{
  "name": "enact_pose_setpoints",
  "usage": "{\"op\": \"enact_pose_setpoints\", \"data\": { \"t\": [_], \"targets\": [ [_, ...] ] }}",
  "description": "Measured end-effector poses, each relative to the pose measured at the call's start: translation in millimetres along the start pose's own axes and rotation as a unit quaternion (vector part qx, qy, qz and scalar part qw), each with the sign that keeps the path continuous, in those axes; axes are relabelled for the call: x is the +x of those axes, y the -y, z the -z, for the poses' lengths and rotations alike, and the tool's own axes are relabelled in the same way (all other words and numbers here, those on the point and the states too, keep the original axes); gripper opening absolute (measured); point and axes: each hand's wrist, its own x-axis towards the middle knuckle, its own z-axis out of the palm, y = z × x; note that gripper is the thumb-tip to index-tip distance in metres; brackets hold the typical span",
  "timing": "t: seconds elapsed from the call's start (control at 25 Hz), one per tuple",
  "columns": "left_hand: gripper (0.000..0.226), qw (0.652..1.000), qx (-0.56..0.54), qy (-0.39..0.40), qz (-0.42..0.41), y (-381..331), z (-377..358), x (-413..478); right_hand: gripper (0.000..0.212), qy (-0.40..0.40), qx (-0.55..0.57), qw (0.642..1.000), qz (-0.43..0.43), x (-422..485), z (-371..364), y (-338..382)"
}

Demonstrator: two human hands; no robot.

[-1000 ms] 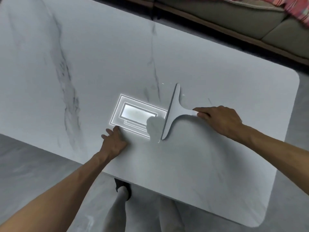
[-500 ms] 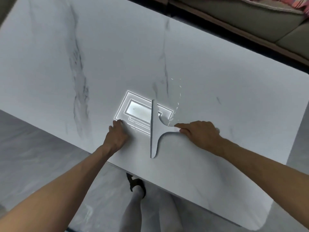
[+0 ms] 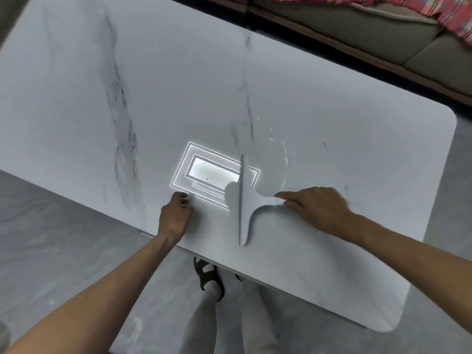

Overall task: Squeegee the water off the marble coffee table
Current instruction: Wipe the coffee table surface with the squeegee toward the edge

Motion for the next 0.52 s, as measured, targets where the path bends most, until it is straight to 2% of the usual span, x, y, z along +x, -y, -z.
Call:
{"op": "enact_pose_setpoints", "data": {
  "t": [0.12, 0.24, 0.4, 0.52],
  "targets": [
    [0.044, 0.996, -0.024, -0.046, 0.072, 21, 23, 6, 0.034, 0.063, -0.009, 0.989, 0.134, 47, -28, 90],
    [0.050, 0.993, 0.008, -0.054, 0.103, 36, 37, 11, 0.035, 0.079, -0.031, 0.978, 0.189, 83, -48, 149],
    [0.053, 0.994, 0.066, -0.017, 0.081, 38, 37, 14, 0.032, 0.016, -0.011, 0.991, 0.131, 99, -37, 130],
    [0.049, 0.995, 0.084, 0.034, 0.049, 25, 22, 11, 0.032, -0.009, 0.045, 0.999, -0.002, 82, -18, 67]
  ]
}}
